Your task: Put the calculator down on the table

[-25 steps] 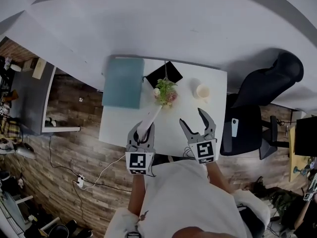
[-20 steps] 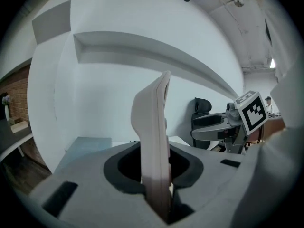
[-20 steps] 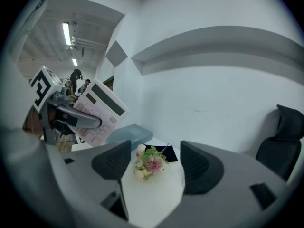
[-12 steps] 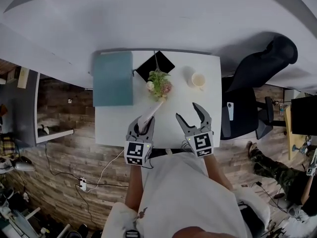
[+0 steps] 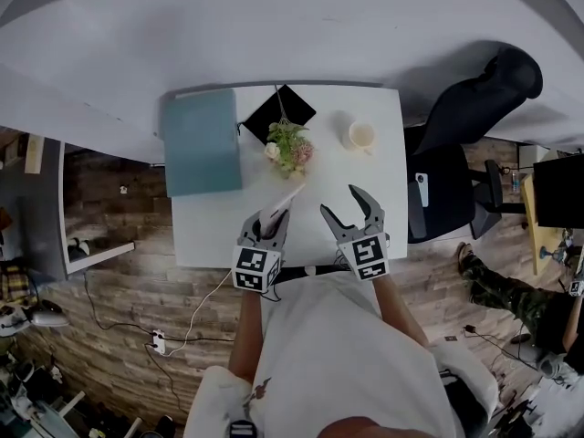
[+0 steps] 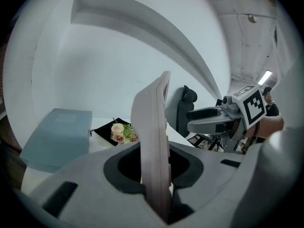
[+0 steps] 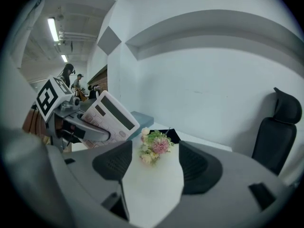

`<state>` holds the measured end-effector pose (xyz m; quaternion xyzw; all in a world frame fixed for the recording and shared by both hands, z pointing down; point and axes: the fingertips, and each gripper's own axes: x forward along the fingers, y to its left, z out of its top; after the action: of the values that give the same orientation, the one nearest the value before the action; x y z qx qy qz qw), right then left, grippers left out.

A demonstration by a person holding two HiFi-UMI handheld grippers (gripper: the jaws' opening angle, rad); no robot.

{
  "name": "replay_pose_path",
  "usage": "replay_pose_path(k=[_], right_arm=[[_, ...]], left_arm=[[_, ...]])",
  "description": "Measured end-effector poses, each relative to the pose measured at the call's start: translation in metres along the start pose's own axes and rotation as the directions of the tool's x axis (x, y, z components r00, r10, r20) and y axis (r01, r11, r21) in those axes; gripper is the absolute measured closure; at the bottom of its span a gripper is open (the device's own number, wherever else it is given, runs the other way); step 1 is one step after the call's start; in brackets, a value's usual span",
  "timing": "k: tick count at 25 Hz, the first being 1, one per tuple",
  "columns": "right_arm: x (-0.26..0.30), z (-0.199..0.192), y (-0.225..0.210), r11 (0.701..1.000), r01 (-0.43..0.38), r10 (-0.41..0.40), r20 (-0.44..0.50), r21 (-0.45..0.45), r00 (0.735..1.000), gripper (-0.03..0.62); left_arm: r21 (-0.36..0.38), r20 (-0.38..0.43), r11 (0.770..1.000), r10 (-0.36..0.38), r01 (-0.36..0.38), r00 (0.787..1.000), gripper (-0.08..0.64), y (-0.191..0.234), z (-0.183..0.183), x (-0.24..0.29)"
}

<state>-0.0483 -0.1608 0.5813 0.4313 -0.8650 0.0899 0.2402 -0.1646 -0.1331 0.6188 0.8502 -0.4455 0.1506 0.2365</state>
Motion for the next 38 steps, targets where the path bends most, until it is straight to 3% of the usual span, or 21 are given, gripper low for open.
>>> replay_pose_path(k=[14,26,38], right_arm=[[0.012,-0.045,0.002,1.0,-0.008,0.01,-0.109,0.02,0.994,0.284],[0.031,-0.072,0.008,0.998,-0.063,0.067,-0.179,0.031,0.982,0.291],[0.036,-0.098,0.012,0.996,-0.087,0.091,-0.256,0.025,0.962,0.304]], left_arm=[[-0.079,-0.111,0.995,-0.063,0.054,0.992,0.468,-0.001,-0.042,0.033],[-0.153,-0.171,0.986,-0.087,0.061,0.981,0.468,0.005,-0.066,0.057],[-0.221,-0.244,0.972,-0.13,0.075,0.961,0.466,0.006,-0.096,0.076]])
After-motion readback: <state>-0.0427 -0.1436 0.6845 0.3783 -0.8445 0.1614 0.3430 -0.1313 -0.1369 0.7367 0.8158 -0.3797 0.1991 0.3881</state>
